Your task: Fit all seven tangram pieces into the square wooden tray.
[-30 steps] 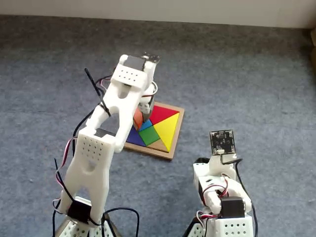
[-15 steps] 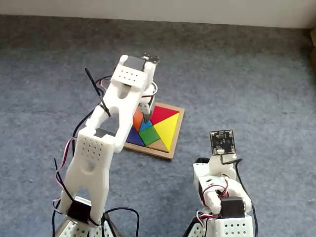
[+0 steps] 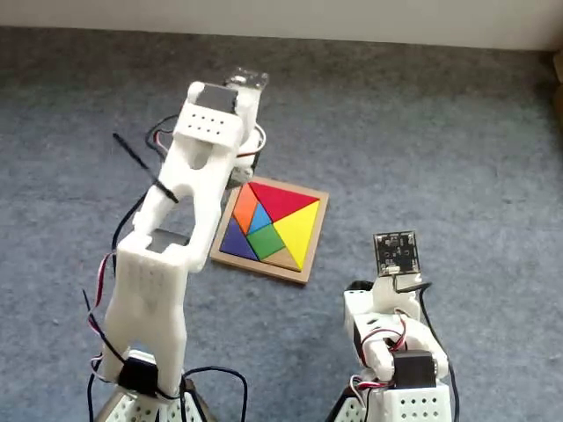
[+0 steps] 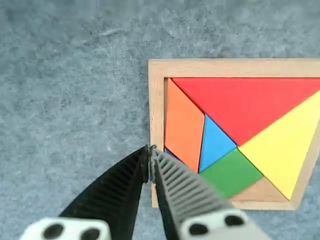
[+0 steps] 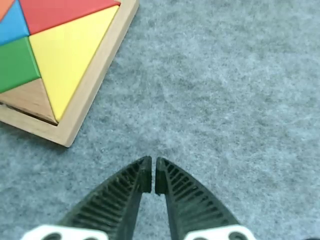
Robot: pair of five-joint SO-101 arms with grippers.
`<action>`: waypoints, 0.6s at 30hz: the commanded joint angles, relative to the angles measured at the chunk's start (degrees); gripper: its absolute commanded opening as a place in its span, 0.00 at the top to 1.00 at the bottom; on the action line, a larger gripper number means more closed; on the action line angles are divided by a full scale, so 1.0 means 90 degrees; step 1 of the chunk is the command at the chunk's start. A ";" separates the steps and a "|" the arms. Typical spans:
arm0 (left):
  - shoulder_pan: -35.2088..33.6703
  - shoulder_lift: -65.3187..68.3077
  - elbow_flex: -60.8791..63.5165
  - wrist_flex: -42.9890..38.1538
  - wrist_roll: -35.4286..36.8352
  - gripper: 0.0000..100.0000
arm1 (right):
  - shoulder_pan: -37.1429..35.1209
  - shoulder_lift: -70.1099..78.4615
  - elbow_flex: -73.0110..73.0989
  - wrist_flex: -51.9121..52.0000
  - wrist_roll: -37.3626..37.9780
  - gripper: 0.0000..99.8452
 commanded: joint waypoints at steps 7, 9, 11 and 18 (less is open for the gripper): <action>0.0132 -0.2388 0.2183 -0.0410 0.0049 0.99 | 0.0034 -0.0073 0.0679 -0.0015 -0.0020 0.97; 0.0132 -0.2867 0.2789 -0.0733 0.0049 0.99 | 0.0034 -0.0073 0.0679 -0.0015 -0.0020 0.97; 0.0142 -0.3453 0.3473 -0.1094 0.0049 0.99 | 0.0034 -0.0073 0.0679 -0.0015 -0.0020 0.97; 0.0181 -0.5573 0.6198 -0.2901 0.0049 0.99 | 0.0034 -0.0073 0.0679 -0.0024 -0.0029 0.97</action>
